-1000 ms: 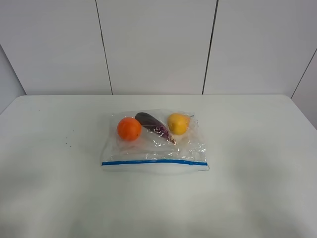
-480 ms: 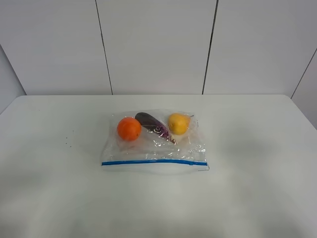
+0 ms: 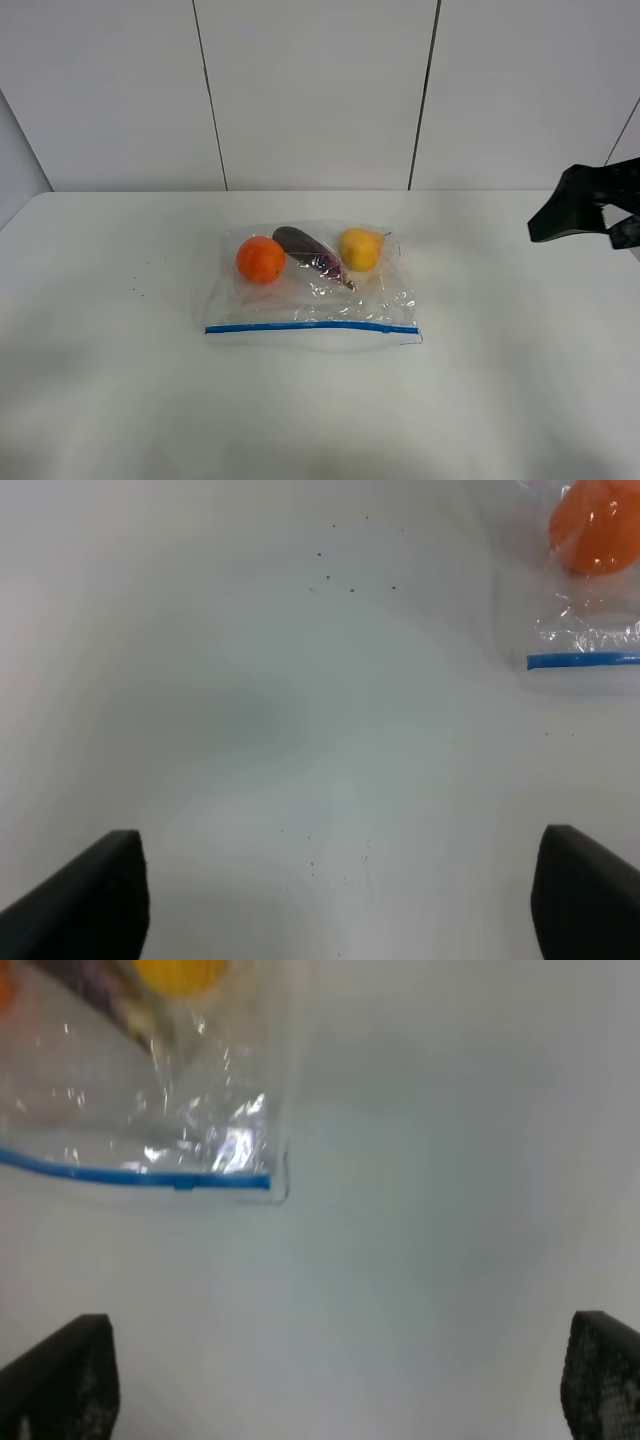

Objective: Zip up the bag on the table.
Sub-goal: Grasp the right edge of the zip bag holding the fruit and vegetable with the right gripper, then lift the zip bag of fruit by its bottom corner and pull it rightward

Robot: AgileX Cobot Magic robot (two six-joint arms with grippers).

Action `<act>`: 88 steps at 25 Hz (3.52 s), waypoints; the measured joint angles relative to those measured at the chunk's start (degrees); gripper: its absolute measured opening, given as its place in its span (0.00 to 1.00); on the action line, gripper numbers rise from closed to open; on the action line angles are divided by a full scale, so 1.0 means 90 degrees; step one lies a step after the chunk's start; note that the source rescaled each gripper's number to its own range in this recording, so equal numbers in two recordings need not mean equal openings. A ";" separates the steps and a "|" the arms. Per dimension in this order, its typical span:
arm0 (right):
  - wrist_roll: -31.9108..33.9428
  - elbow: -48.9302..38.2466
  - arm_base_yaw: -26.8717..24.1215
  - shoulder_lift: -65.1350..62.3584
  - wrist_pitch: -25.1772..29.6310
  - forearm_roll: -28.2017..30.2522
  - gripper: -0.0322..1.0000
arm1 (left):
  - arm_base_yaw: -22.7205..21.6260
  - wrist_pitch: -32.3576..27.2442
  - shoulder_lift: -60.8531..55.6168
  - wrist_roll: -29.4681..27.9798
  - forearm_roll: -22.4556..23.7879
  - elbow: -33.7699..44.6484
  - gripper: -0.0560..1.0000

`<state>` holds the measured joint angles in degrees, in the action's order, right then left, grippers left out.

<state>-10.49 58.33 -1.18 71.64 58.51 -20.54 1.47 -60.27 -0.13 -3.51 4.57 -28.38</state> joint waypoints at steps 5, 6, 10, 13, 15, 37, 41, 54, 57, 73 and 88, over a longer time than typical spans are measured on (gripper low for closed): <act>-0.1010 0.0017 0.0000 0.1505 -0.0283 -0.0751 1.00 | 0.0000 0.0000 0.0000 0.0000 0.0000 0.0000 0.96; -0.1221 0.0017 0.0000 0.1727 -0.0369 -0.0929 1.00 | 0.0000 0.0000 0.0000 0.0000 0.0000 0.0000 0.96; -0.2173 0.0017 0.0000 0.2596 -0.0682 -0.1957 1.00 | 0.0000 0.0000 0.0000 0.0000 0.0000 0.0000 0.96; -0.3013 0.0019 0.0000 0.3144 -0.0791 -0.2886 1.00 | 0.0000 0.0000 0.0000 0.0000 0.0000 0.0000 0.96; -0.3513 0.0019 0.0000 0.3516 -0.0791 -0.3373 1.00 | 0.0000 0.0000 0.0000 0.0000 0.0000 0.0000 0.96; -0.6301 0.0031 0.0000 0.5212 -0.0315 -0.5024 1.00 | 0.0000 0.0000 0.0000 0.0000 0.0000 0.0000 0.96; -0.6386 0.0274 0.0000 0.5477 -0.0208 -0.5044 1.00 | 0.0000 0.0000 0.0000 0.0000 0.0000 0.0000 0.96; -0.6494 0.0595 0.0000 0.5985 0.0080 -0.5295 1.00 | 0.0000 0.0000 0.0000 0.0000 0.0000 0.0000 0.96; -0.6674 0.0595 0.0000 0.6172 0.0375 -0.5539 0.98 | 0.0000 0.0000 0.0000 0.0000 0.0000 0.0000 0.96; -0.6696 0.0595 0.0000 0.6294 0.0548 -0.5639 0.60 | 0.0000 0.0000 0.0000 0.0000 0.0000 0.0000 0.96; -0.6669 0.0595 0.0000 0.6294 0.0685 -0.5608 0.04 | 0.0000 0.0000 0.0000 0.0000 0.0000 0.0000 0.96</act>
<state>-70.52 63.69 -1.18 128.29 64.68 -71.01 1.47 -60.27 -0.13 -3.51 4.57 -28.38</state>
